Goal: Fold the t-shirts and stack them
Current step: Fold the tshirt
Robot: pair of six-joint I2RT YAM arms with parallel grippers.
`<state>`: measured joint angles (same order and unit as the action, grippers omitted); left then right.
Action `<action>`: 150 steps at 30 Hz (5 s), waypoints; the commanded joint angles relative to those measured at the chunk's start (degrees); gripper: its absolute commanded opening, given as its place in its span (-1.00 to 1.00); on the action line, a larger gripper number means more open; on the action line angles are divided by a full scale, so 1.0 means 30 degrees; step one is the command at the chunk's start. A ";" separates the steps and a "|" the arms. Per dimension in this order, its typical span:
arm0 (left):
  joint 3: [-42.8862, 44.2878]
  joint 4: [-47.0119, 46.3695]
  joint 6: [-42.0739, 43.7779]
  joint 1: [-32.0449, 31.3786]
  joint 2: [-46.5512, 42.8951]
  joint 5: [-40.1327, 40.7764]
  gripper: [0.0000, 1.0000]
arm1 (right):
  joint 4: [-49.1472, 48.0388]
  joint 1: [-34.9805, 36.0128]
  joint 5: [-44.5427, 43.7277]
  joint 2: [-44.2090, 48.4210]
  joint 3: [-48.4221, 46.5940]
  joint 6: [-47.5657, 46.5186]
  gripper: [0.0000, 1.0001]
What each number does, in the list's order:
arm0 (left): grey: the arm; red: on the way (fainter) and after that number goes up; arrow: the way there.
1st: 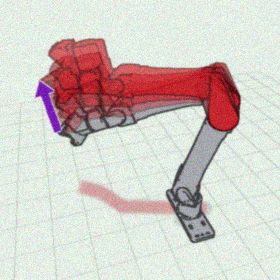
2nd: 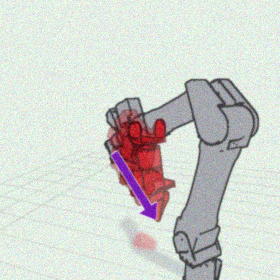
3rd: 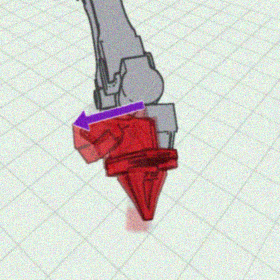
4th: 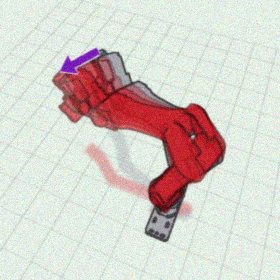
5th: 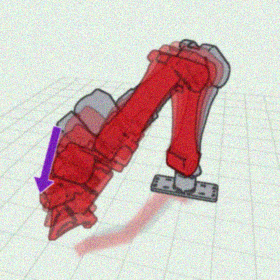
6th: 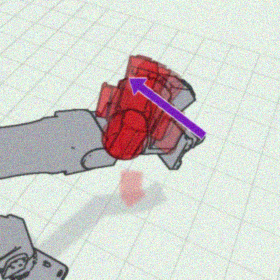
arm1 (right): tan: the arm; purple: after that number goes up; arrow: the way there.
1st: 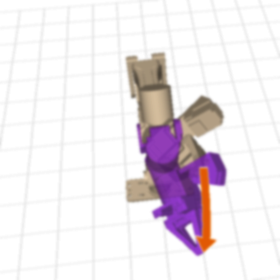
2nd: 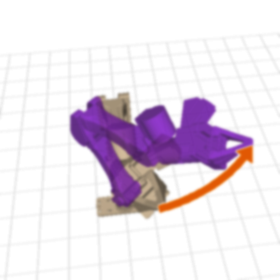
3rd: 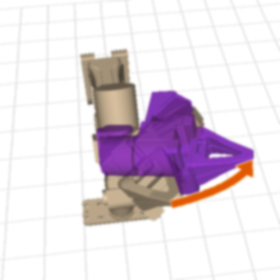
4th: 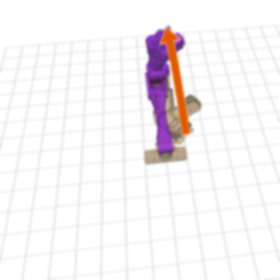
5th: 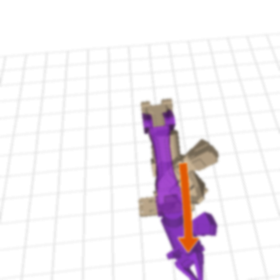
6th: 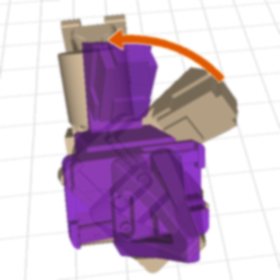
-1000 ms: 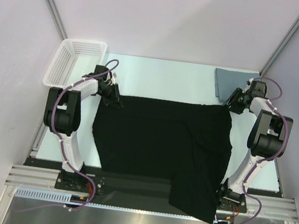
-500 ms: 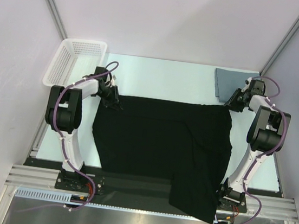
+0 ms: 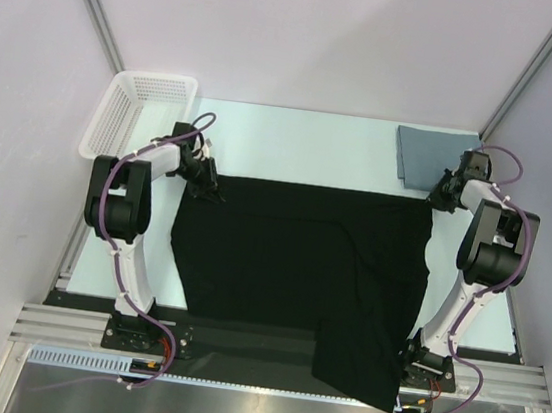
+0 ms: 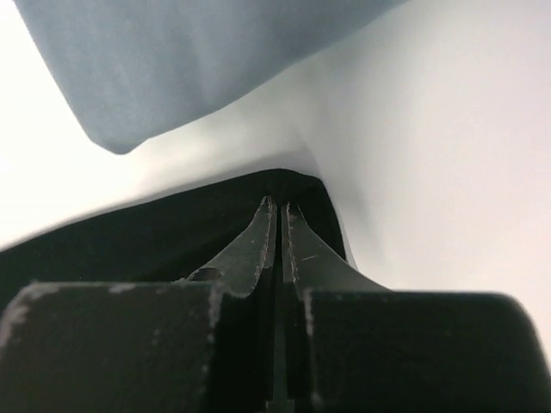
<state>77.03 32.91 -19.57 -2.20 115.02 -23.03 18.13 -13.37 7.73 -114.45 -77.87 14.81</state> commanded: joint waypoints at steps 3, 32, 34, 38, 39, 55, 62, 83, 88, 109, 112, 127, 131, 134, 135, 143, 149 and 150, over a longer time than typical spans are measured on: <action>0.0337 -0.0247 0.0400 0.0264 0.0128 0.1169 -0.39 | -0.0714 -0.0174 -0.0966 0.0301 -0.0878 -0.0043 -1.00; 0.8864 0.2976 0.4884 -0.0352 0.3173 0.6618 0.01 | 0.4440 0.5830 0.7918 -0.2364 -0.9049 -0.4200 -0.10; 0.8251 0.2802 0.4621 -0.0352 0.2824 0.7610 0.01 | 0.4883 0.6182 0.6370 -0.2133 -0.8851 -0.4321 -0.10; 0.6258 0.1367 0.4037 -0.0410 0.1330 0.8728 0.02 | 0.4038 0.5660 0.4457 -0.0788 -0.6599 -0.1603 -0.13; 0.5762 0.1017 0.3889 -0.0381 0.0834 0.8875 0.02 | 0.3513 0.5482 0.4079 -0.0436 -0.5289 -0.0088 -0.15; 0.7686 0.3677 -0.8293 -0.0293 0.1206 0.7822 0.08 | 0.7490 0.2228 -0.2575 0.1620 -0.4659 1.1409 -0.05; 0.8571 0.4412 -0.9998 -0.0147 0.2849 0.8231 0.12 | 0.7753 0.1965 -0.3162 0.0799 -0.5185 1.2262 -0.04; 0.8953 0.4940 -1.2870 0.0029 0.4931 0.8993 0.10 | 0.8283 0.3518 -0.4333 -0.0228 -0.6506 1.1060 -0.05; 0.8482 0.4646 -1.2549 0.0058 0.4959 0.9315 0.02 | 0.8136 0.2963 -0.4392 -0.0052 -0.6242 1.1060 -0.05; 0.7602 0.2773 -0.9620 -0.0556 0.4522 1.0604 -0.99 | 0.7287 0.2199 -0.4919 0.1208 -0.4837 1.0387 -0.05; 0.8362 0.2626 -0.8829 -0.0732 0.4403 1.1275 -0.99 | 0.7170 0.2199 -0.5007 0.1266 -0.4631 1.0182 -0.06; 1.2198 -0.0626 -0.5400 -0.0791 0.6096 1.3183 -0.99 | 0.7434 0.2404 -0.4920 0.1765 -0.4396 0.9186 -0.07; 1.5300 -0.0713 -0.4553 -0.0733 0.7650 1.3505 -0.99 | 0.7169 0.2725 -0.4247 0.1736 -0.4572 0.8747 -0.07; 1.6069 -0.1591 -0.4433 -0.0587 0.8443 1.3097 -0.99 | 0.7316 0.3107 -0.3865 0.1589 -0.5040 0.8161 -0.07; 1.6099 -0.2145 -0.4433 -0.0586 0.8591 1.2660 -0.99 | 0.7287 0.3166 -0.3720 0.1531 -0.5186 0.7754 -0.08; 1.5900 -0.2269 -0.2681 -0.0965 0.7227 1.1951 -0.55 | 0.7958 0.4394 -0.2781 0.2902 -0.5131 0.5232 -0.07; 1.2385 -0.1828 -0.0950 -0.1375 0.2711 1.2243 -0.22 | 0.8429 0.6415 -0.1639 0.5948 -0.3728 0.3067 -0.06; 1.1682 -0.1886 -0.0772 -0.1522 0.1834 1.2478 -0.14 | 0.8400 0.7027 -0.1348 0.6418 -0.3433 0.2859 -0.06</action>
<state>115.44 28.40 -26.50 -5.32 133.34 12.97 42.37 4.21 0.93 -102.76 -89.49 28.49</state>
